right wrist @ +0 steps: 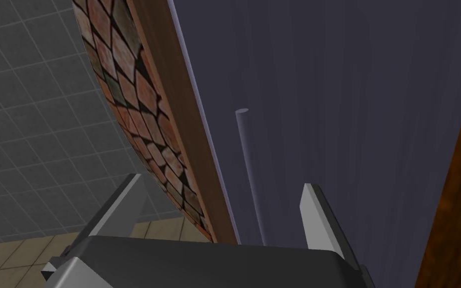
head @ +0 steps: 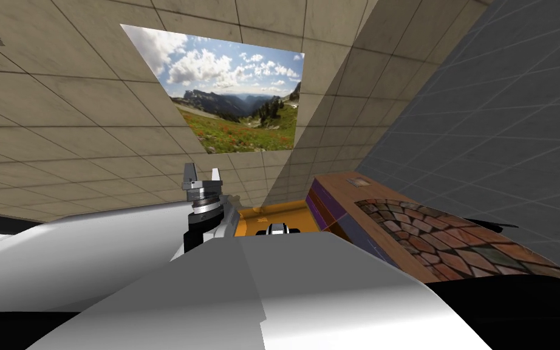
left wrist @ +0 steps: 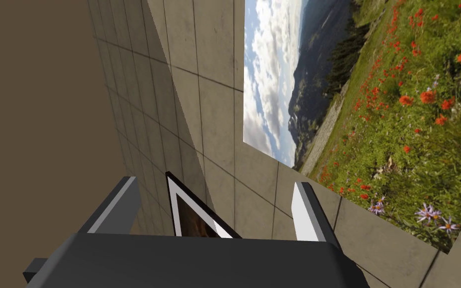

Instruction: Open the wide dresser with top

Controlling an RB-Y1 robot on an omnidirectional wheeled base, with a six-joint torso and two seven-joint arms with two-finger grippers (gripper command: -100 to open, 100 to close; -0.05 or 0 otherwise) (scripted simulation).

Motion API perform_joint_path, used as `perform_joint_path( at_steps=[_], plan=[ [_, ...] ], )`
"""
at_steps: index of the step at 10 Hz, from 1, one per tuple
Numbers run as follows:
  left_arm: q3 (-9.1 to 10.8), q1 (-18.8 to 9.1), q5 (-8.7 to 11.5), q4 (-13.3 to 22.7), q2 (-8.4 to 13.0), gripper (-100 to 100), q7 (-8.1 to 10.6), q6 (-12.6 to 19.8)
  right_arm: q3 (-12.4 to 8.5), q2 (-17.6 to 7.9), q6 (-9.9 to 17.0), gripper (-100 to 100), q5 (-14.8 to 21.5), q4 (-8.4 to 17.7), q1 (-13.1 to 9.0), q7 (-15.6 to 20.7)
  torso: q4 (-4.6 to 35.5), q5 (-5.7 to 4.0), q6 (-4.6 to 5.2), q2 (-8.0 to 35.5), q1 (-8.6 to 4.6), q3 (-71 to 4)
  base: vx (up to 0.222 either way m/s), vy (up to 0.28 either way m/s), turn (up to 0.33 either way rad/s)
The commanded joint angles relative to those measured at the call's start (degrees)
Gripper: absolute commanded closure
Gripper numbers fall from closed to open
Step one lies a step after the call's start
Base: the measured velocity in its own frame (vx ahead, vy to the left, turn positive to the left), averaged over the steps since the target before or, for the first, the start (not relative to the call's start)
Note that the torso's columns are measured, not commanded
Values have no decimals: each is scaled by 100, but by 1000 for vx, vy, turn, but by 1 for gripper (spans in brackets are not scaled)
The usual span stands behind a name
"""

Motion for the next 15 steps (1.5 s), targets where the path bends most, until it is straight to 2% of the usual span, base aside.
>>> perform_joint_path(
  at_steps=[1,7,8,9,13,15],
  plan=[
    [-1,-1,0,0,-1,0,0,0,0,0,0,100,0,1,-1,-1,4,9,0,12,18,8,5,-10,0],
    [-3,-1,0,0,-3,0,0,0,7,-16,-36,100,3,-138,95,34,-2,-3,-1,-12,-22,-7,-12,166,-11],
    [-2,-1,0,-1,-2,0,0,0,-9,-43,-39,-100,-3,-117,82,35,-2,-12,-1,-9,-63,-5,17,-80,4],
    [0,0,0,0,0,0,0,0,-13,-51,-39,-100,-3,-111,78,34,-2,-25,-1,-11,-105,-5,27,-139,14],
    [1,0,0,0,1,0,0,0,-54,-127,-41,-100,-15,-50,39,29,-1,-4,-1,-6,-26,-3,26,-188,10],
    [0,0,0,0,0,0,0,0,-46,-115,-43,-100,-11,-21,23,11,1,4,0,2,13,2,8,-58,6]
  ],
)
